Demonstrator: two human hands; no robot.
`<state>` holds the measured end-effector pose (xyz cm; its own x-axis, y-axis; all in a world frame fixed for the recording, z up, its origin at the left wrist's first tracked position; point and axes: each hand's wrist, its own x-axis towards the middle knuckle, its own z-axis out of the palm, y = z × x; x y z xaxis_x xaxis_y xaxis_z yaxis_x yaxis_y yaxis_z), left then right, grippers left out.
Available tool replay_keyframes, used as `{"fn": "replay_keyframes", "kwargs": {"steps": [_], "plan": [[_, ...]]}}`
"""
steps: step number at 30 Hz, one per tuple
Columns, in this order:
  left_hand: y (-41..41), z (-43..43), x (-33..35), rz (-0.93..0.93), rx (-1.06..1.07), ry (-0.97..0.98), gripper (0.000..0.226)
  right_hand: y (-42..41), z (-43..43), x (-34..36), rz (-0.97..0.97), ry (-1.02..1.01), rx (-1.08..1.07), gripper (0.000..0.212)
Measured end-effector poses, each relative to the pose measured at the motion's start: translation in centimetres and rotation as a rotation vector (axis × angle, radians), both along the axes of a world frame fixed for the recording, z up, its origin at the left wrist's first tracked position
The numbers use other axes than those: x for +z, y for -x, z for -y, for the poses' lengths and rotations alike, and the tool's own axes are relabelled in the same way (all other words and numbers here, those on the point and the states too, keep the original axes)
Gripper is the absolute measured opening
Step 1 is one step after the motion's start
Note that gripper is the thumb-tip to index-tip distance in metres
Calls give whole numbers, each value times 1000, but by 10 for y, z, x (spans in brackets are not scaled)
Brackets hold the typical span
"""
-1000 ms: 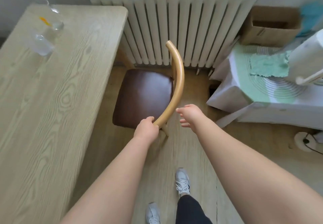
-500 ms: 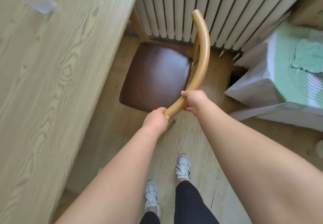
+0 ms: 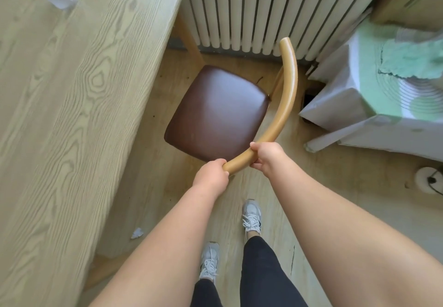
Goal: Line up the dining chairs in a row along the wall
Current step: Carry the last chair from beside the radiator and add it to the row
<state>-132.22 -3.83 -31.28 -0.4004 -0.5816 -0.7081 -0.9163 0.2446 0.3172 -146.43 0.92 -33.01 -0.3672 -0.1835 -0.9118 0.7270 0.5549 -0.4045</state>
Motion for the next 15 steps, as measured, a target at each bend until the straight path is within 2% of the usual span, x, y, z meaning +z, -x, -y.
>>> {"fn": "replay_keyframes", "kwargs": {"steps": [5, 15], "plan": [[-43, -35, -1, -9, -93, 7, 33, -47, -44, -1, -24, 14, -76, 27], [-152, -115, -5, -26, -326, -3, 35, -168, -154, -5, -4, -1, -270, 20]]}}
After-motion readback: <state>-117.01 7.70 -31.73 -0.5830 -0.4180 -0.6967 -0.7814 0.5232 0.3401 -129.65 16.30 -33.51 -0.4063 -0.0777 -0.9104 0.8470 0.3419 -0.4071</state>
